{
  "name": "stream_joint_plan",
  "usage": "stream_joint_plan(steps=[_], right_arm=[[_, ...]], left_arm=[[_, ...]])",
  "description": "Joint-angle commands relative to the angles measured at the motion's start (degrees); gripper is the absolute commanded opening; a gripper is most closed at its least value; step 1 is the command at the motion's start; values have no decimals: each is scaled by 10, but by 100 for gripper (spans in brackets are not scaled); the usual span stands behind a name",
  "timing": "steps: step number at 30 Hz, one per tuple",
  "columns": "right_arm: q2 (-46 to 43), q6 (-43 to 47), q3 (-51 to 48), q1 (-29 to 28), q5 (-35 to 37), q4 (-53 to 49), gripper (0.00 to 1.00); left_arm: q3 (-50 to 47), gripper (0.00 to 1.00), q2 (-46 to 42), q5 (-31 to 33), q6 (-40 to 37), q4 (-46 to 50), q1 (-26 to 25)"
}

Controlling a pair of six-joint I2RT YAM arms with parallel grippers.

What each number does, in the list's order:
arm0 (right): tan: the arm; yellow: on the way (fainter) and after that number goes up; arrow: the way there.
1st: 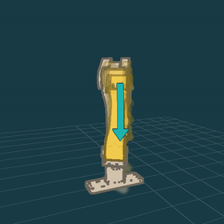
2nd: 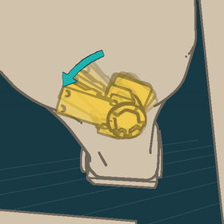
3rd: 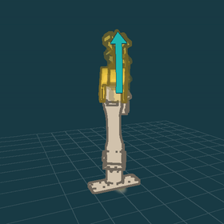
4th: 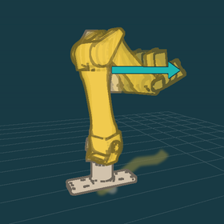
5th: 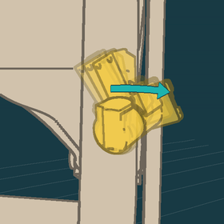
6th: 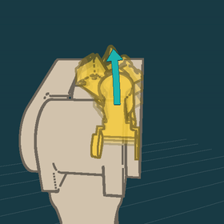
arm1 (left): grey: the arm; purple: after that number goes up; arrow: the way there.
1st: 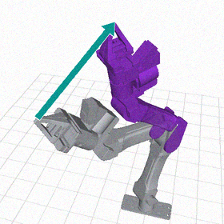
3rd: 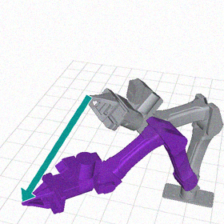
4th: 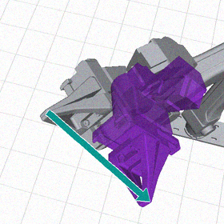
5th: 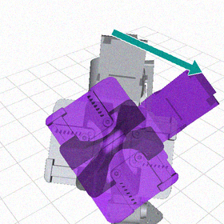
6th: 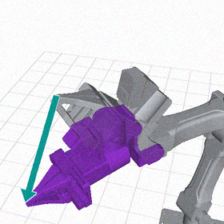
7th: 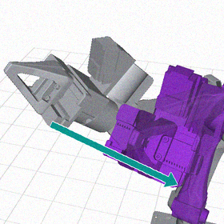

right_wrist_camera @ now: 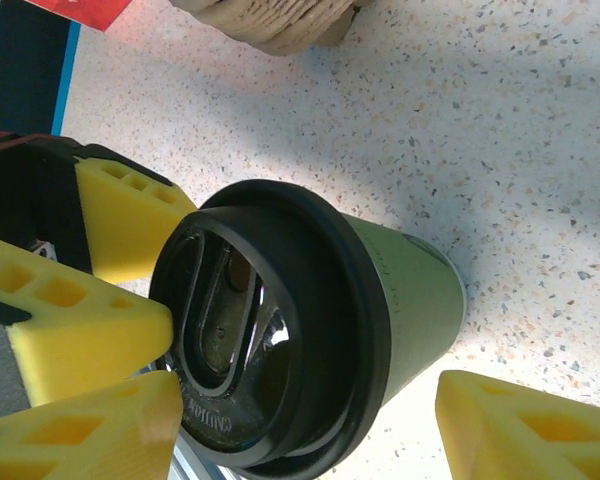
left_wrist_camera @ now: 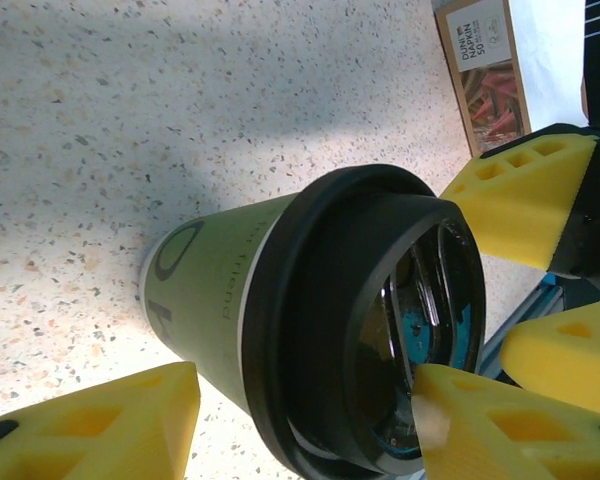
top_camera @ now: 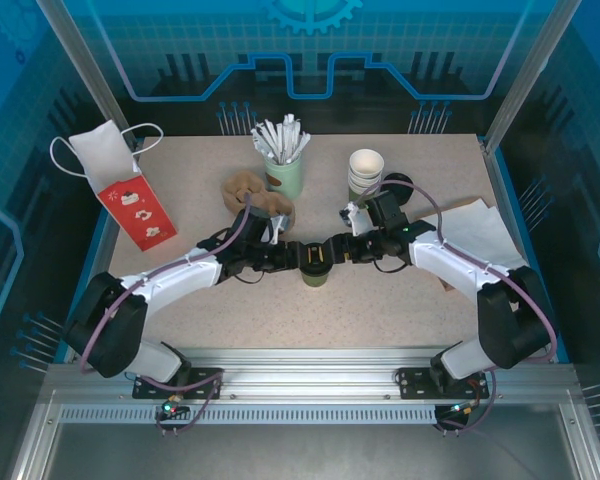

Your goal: Pack the takeout coffee

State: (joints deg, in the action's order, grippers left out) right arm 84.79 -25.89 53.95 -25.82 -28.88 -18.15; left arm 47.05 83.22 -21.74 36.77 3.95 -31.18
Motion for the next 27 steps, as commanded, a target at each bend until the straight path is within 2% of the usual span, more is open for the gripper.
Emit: stream_joint_plan(steps=[1,12,27], right_arm=[[0,-5,-14,10,-20,12,65],[-25,-7,-48,35,-29,20,60],[-102,2,-89,95,-34,-9,58]], left_arm=[[-10,57,9,-31,22,-26,5],[-6,53,33,-43,50,-64,-5],[67,52,112,-41,57,-80,-62]])
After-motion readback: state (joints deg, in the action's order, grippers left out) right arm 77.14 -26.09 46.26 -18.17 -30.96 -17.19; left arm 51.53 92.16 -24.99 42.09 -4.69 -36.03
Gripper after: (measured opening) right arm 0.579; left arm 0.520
